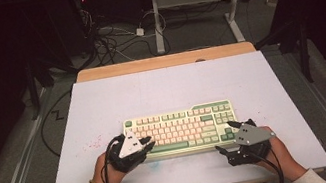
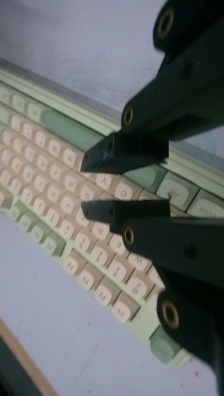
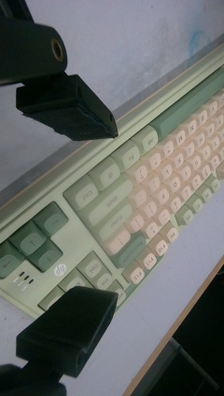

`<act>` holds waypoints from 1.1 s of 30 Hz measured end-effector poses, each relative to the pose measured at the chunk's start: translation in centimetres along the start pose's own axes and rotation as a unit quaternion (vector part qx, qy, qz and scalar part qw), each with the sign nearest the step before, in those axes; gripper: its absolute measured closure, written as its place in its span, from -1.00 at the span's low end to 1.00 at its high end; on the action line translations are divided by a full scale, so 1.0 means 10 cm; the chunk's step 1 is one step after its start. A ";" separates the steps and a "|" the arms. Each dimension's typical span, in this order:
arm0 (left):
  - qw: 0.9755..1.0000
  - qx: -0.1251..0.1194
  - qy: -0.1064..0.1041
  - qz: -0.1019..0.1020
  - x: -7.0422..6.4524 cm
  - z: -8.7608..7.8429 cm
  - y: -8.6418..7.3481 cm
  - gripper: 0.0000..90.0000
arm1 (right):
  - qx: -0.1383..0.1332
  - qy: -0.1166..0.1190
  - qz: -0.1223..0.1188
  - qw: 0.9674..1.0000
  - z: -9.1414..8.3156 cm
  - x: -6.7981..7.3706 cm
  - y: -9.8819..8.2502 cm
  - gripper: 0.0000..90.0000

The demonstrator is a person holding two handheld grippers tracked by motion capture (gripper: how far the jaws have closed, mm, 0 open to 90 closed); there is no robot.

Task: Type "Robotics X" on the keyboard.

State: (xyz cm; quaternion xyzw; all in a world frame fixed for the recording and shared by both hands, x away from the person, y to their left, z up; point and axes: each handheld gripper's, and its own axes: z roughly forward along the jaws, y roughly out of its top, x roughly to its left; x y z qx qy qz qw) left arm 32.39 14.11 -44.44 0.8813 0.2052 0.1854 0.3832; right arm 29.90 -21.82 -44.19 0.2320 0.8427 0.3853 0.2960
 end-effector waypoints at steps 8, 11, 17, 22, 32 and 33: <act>1.000 0.028 -0.011 -0.002 0.00 0.12 -0.02 0.95 | 0.000 -0.001 0.000 1.000 0.00 0.00 0.00 -0.59; 0.999 0.031 -0.008 -0.003 -0.01 0.16 -0.02 0.95 | 0.000 -0.001 0.000 1.000 0.00 0.00 0.00 -0.58; 0.999 0.052 -0.006 0.013 -0.03 0.23 -0.01 0.95 | 0.002 -0.002 0.001 1.000 0.00 0.00 -0.01 -0.57; 0.999 0.030 0.006 0.019 -0.04 0.13 0.06 0.95 | 0.000 -0.002 0.002 1.000 -0.01 -0.01 0.00 -0.57; 0.999 -0.017 0.042 0.005 0.06 -0.06 0.10 0.77 | -0.012 -0.013 0.008 1.000 -0.05 -0.05 0.01 -0.55; 0.999 -0.019 0.044 0.004 0.07 -0.07 0.10 0.68 | -0.014 -0.013 0.011 1.000 -0.05 -0.06 0.01 -0.55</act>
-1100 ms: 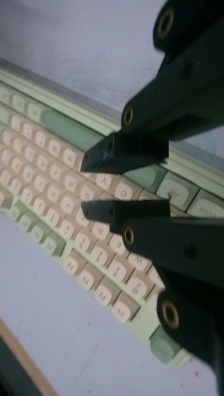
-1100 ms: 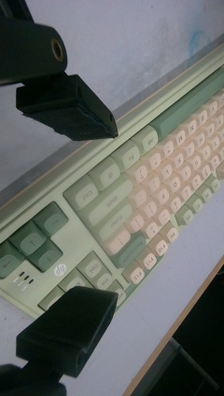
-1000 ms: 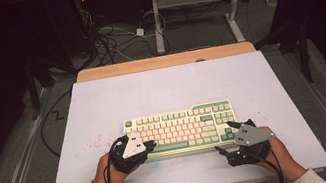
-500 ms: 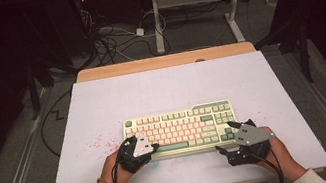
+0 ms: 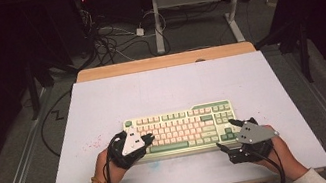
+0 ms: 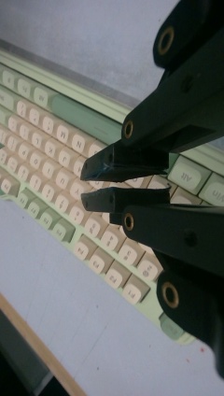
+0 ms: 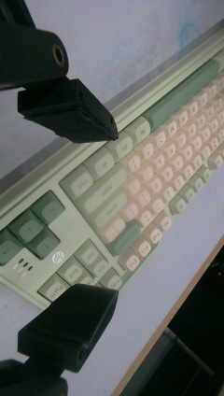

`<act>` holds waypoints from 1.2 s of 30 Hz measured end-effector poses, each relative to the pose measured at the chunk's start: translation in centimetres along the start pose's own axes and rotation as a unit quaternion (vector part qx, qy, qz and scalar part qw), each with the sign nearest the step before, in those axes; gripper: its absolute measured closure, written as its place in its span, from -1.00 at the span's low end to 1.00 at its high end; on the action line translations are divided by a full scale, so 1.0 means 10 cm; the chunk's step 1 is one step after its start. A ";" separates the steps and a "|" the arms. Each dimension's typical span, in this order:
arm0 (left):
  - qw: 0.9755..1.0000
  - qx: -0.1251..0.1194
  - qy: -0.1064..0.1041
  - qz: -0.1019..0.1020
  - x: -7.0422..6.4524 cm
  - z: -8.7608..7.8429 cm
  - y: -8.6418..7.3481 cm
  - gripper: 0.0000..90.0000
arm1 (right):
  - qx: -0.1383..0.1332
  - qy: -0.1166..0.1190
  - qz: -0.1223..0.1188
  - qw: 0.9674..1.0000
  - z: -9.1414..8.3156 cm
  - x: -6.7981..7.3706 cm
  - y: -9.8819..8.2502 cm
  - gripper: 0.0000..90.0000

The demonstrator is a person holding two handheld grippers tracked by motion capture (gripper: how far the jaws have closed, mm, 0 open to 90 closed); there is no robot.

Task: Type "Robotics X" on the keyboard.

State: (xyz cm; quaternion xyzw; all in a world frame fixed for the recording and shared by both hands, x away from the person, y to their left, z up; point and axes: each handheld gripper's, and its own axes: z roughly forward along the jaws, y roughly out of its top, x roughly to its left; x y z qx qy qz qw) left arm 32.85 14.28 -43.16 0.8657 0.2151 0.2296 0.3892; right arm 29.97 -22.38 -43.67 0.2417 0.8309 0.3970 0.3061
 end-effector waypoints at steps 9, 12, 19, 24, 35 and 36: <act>1.000 -0.009 0.028 0.000 0.07 -0.03 -0.01 0.05 | -0.017 -0.011 0.015 1.000 -0.05 -0.06 0.01 -0.58; 0.999 -0.001 0.051 -0.005 0.08 -0.01 -0.02 -0.27 | -0.025 -0.015 0.021 0.999 -0.08 -0.10 0.02 -0.59; 0.998 -0.010 0.056 -0.012 0.10 -0.05 -0.06 -0.64 | -0.023 -0.005 0.021 1.000 -0.11 -0.14 0.03 -0.56; 0.998 -0.011 0.063 -0.010 0.11 -0.13 -0.13 -0.65 | -0.016 -0.003 0.024 1.000 -0.12 -0.20 0.07 -0.32; 0.997 0.004 0.070 -0.012 0.10 -0.28 -0.34 -0.65 | 0.017 0.013 0.025 0.999 0.02 -0.26 0.20 0.70; 0.997 0.004 0.073 -0.014 0.10 -0.29 -0.36 -0.65 | 0.020 0.015 0.025 0.999 0.03 -0.26 0.21 0.77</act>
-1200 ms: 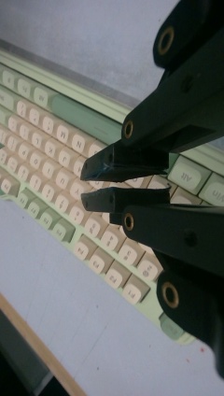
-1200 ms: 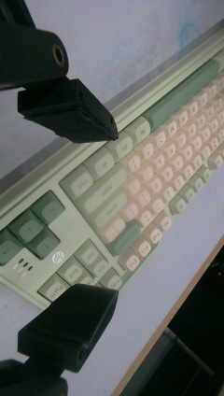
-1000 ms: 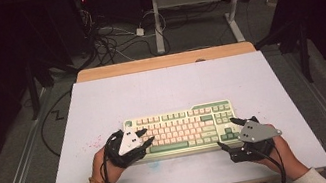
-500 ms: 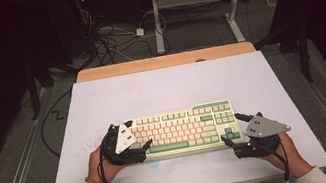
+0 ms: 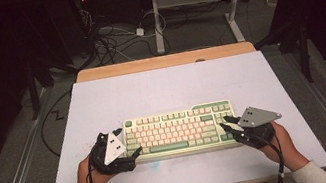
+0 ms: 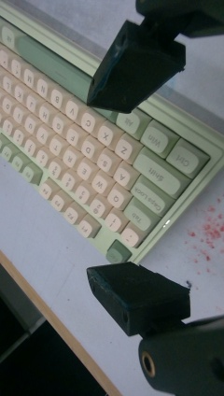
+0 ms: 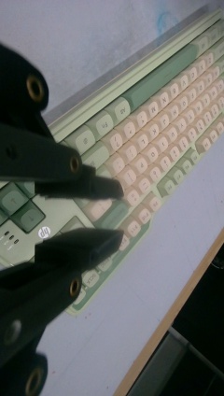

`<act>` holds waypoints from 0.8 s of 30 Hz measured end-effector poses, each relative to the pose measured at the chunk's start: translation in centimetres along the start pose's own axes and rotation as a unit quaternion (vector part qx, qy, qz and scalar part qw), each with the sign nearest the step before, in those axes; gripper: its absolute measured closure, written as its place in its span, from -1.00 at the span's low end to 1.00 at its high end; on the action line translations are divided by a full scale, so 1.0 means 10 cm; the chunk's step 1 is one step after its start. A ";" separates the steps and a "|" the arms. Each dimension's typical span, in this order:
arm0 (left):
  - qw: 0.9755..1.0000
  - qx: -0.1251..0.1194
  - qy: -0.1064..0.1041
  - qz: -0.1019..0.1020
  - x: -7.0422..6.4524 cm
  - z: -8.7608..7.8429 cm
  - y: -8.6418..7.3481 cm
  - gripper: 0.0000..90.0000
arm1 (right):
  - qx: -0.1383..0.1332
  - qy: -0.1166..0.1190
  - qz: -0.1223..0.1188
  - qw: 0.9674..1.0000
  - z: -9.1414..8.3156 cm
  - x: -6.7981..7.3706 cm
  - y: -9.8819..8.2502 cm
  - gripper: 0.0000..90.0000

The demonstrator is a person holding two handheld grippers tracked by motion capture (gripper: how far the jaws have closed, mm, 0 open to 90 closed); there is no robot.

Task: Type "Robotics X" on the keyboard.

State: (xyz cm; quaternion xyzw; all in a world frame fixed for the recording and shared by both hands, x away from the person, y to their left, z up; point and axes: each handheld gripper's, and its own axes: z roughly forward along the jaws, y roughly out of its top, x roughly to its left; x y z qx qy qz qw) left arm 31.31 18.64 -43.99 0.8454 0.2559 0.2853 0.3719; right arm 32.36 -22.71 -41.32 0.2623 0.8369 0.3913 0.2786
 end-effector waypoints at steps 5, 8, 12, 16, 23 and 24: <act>1.000 0.004 0.000 -0.003 -0.01 -0.04 -0.04 -0.65 | 0.016 0.019 -0.006 1.000 0.11 0.02 0.06 1.00; 1.000 0.005 0.001 -0.007 -0.01 -0.06 -0.05 -0.64 | 0.029 0.029 -0.007 0.999 0.20 0.03 0.08 1.00; 1.000 0.009 -0.003 -0.011 0.00 -0.08 -0.07 -0.64 | 0.041 0.040 -0.016 0.998 0.31 0.07 0.11 1.00; 1.000 0.008 -0.003 -0.015 0.01 -0.10 -0.08 -0.64 | 0.050 0.049 -0.022 0.997 0.40 0.10 0.11 1.00; 1.000 0.015 0.002 -0.014 0.03 -0.12 -0.07 -0.63 | 0.068 0.054 -0.025 0.996 0.52 0.13 0.06 1.00; 1.000 0.016 0.002 -0.014 0.03 -0.11 -0.07 -0.63 | 0.072 0.053 -0.027 0.996 0.53 0.13 0.05 1.00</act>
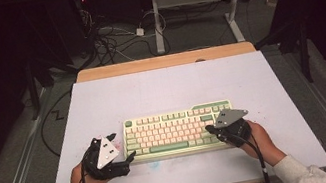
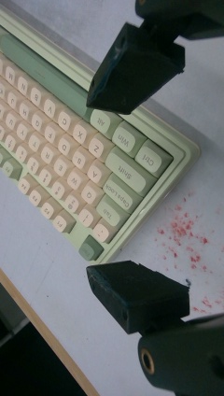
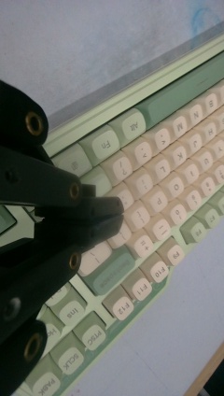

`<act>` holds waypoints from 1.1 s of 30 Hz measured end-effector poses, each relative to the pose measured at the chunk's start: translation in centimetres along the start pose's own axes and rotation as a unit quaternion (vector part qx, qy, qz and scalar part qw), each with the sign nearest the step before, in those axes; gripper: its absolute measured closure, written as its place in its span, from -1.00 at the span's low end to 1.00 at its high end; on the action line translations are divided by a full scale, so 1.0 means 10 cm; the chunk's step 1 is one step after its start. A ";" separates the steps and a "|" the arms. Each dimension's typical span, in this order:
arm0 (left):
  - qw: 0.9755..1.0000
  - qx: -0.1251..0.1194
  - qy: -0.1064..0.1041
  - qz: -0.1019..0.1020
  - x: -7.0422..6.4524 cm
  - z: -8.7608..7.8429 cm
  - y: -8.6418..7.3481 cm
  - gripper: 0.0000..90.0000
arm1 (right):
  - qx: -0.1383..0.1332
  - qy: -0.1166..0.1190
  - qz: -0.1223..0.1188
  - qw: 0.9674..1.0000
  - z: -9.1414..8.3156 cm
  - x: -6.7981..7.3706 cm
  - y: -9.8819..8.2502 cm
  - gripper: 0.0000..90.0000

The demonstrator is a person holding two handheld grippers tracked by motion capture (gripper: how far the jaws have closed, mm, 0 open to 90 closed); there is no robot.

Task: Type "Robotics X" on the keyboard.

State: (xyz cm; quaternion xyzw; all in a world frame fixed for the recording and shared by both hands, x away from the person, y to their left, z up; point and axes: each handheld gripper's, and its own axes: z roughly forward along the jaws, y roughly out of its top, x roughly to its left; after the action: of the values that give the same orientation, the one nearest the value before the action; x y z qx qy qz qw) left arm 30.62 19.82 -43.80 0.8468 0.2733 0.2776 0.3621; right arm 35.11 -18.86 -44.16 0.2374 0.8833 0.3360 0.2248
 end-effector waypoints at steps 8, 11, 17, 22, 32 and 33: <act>1.000 0.018 0.001 0.009 0.02 0.02 0.03 -0.53 | 0.021 0.002 -0.005 1.000 0.09 0.00 -0.06 1.00; 1.000 0.019 -0.001 0.008 0.04 -0.01 0.04 -0.44 | 0.020 0.002 -0.006 1.000 0.09 0.00 -0.06 1.00; 0.999 0.036 -0.017 0.012 0.09 -0.05 0.06 0.50 | 0.018 -0.003 -0.008 1.000 0.09 0.02 -0.07 1.00; 0.999 0.044 -0.032 0.005 0.14 -0.06 0.10 0.86 | 0.018 -0.004 -0.011 1.000 0.09 0.02 -0.07 1.00; 0.997 0.062 -0.047 0.015 0.16 0.03 0.22 0.95 | 0.017 -0.004 -0.013 1.000 0.09 0.02 -0.07 1.00; 0.997 0.064 -0.048 0.016 0.15 0.05 0.23 0.95 | 0.017 -0.004 -0.013 1.000 0.09 0.02 -0.07 1.00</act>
State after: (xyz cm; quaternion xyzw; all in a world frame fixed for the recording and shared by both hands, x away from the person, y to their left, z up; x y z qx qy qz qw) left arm 32.62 19.25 -41.93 0.8850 0.2591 0.2239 0.3155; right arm 35.28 -18.79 -45.34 0.2309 0.8910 0.3172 0.2284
